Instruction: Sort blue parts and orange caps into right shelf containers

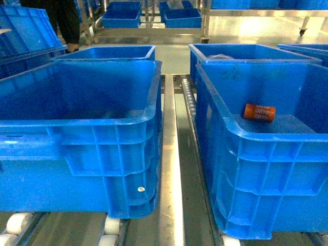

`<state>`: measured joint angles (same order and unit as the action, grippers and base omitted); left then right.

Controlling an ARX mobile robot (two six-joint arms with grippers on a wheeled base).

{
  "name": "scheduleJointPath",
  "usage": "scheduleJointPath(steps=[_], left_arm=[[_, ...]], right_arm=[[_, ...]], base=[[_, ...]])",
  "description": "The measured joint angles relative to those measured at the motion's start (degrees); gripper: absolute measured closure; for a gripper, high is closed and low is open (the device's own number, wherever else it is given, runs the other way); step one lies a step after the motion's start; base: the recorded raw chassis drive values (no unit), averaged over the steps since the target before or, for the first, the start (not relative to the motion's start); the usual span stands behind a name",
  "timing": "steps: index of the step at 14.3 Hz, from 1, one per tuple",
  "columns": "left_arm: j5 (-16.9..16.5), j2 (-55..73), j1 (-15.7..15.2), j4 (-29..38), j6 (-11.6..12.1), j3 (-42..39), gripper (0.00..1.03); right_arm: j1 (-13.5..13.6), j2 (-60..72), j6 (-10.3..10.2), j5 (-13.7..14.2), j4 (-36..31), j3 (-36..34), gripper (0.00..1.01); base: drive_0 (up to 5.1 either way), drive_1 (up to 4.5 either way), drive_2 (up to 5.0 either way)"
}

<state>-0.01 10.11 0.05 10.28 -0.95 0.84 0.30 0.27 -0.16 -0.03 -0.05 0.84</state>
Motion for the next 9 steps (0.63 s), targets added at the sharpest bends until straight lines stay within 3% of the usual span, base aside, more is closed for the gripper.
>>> scheduleJointPath(steps=[2,6,7,9], left_arm=[[0.11,-9.16,0.0,-11.04,0.09,0.04,1.01],[0.02,-9.49,0.0,-10.54,0.22,0.02,1.01],[0.02,-9.49,0.0,-10.54,0.17,0.02,0.99],[0.04,-9.49,0.0,-10.54,0.2,0.02,0.72]], right_arm=[[0.0,0.0,0.0,0.02,0.24,-0.09,1.0],[0.0,0.0,0.0,0.04,0.33,-0.09,1.0],[0.0,0.0,0.02,0.04,0.31,-0.09,0.93],[0.0,0.0,0.02,0.04,0.31,-0.09,0.66]], base=[[0.0,0.0,0.0],[0.0,0.0,0.0],[0.0,0.0,0.0],[0.0,0.0,0.0]])
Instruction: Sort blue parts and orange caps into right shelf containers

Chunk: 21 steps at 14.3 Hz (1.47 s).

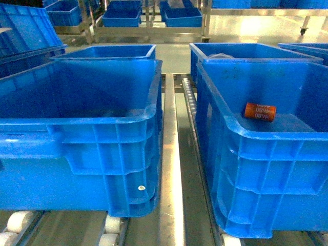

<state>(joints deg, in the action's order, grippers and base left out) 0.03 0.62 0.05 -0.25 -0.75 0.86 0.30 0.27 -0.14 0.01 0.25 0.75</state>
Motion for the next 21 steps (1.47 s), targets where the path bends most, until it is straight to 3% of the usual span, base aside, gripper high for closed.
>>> scheduleJointPath(steps=[1,2,3,21], left_arm=[[0.0,0.0,0.0,0.0,0.0,0.0,0.55],[0.0,0.0,0.0,0.0,0.0,0.0,0.26],[-0.02,0.0,0.0,0.0,0.15,0.0,0.04],[-0.02,0.0,0.0,0.0,0.13,0.0,0.05]], right_arm=[[0.0,0.0,0.0,0.0,0.0,0.0,0.51],[0.0,0.0,0.0,0.0,0.0,0.0,0.22],[0.0,0.0,-0.02,0.0,0.0,0.0,0.04],[0.0,0.0,-0.02,0.0,0.0,0.0,0.03]], base=[[0.0,0.0,0.0],[0.0,0.0,0.0],[0.0,0.0,0.0],[0.0,0.0,0.0]])
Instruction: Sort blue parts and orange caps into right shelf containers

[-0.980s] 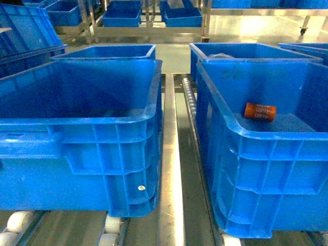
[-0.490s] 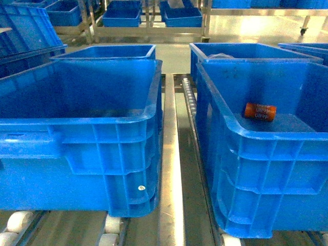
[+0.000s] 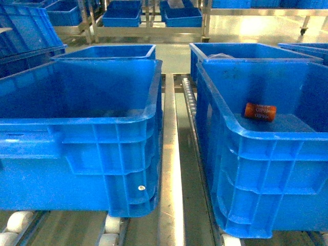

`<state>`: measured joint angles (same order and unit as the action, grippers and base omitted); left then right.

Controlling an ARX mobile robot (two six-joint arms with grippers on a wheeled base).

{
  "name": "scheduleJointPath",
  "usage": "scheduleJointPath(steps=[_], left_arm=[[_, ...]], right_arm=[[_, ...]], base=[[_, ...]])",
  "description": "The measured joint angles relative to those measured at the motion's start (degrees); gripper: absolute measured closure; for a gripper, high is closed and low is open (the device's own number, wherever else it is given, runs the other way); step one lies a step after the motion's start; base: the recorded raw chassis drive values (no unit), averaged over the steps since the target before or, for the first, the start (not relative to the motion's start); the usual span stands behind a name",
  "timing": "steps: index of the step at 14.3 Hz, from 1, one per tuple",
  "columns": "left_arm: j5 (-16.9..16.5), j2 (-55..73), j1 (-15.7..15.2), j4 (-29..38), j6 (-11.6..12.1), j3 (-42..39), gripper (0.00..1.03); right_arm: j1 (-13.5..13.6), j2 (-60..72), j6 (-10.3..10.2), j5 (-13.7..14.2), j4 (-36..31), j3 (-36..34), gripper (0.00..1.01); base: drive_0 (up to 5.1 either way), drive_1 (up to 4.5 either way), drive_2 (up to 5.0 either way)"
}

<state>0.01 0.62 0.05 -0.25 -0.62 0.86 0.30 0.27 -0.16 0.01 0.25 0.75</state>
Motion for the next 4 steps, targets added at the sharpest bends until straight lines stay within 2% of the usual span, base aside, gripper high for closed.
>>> scheduleJointPath(steps=[4], left_arm=[[0.02,0.0,0.0,0.0,0.0,0.0,0.05]], right_arm=[[0.0,0.0,0.0,0.0,0.0,0.0,0.03]], base=[[0.0,0.0,0.0]])
